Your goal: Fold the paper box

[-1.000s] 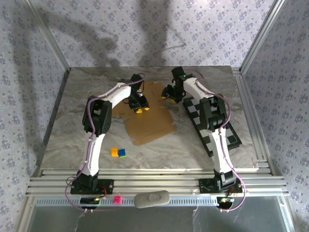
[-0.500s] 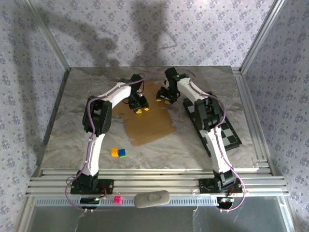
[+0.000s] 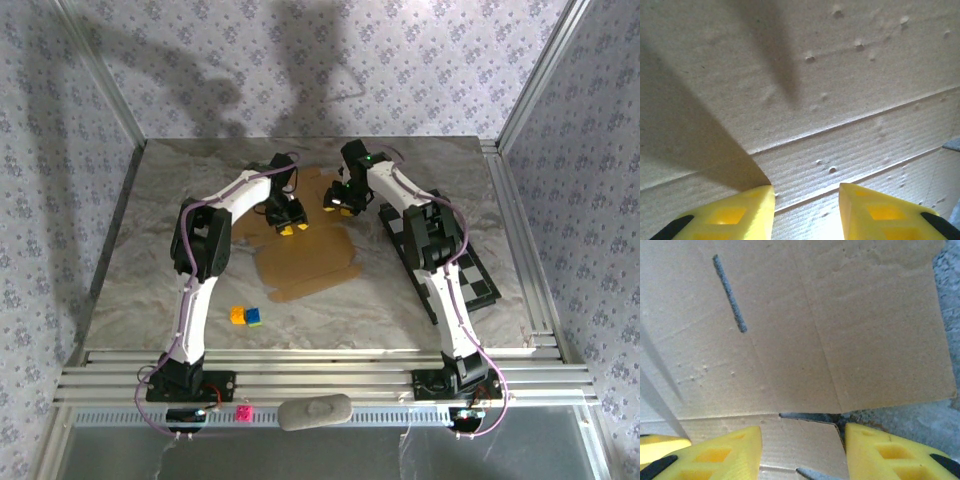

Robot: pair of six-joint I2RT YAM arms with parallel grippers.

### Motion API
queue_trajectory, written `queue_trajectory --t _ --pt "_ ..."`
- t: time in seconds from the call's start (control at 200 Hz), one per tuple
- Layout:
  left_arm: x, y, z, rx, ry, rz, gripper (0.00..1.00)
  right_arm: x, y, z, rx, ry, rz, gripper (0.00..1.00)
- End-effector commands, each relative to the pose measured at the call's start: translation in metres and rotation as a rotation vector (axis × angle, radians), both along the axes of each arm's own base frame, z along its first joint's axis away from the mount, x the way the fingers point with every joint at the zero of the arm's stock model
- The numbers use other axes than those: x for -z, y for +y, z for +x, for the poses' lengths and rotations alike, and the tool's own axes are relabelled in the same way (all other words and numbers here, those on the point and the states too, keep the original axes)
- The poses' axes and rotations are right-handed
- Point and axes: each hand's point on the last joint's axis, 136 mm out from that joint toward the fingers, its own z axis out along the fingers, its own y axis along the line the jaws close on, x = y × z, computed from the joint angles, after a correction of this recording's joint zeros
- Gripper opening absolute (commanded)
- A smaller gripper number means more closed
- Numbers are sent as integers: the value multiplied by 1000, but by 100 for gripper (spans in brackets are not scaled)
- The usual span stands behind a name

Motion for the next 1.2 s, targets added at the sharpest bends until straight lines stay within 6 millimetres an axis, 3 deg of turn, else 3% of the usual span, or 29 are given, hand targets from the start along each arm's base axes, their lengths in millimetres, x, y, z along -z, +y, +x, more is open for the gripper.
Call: queue_trajectory --t 0.0,0.27,0.555,0.76,0.885,1.069,1.194 --pt "11 1 -4 12 35 12 39 -39 21 -14 -41 1 112 47" --pt "11 2 -2 6 36 5 39 -55 23 -10 3 19 230 46" --pt "11 4 -2 8 40 8 39 -50 -27 -5 42 -27 86 46" --pt "11 5 -2 8 40 9 39 -31 -52 -5 57 -18 2 49" --pt "12 5 -3 8 45 10 39 -17 -40 -6 39 24 30 55" --pt "13 7 -4 8 50 14 39 -13 -9 -5 -7 26 40 55" --pt "13 7 -5 8 50 16 39 -1 -1 -11 -23 43 3 55"
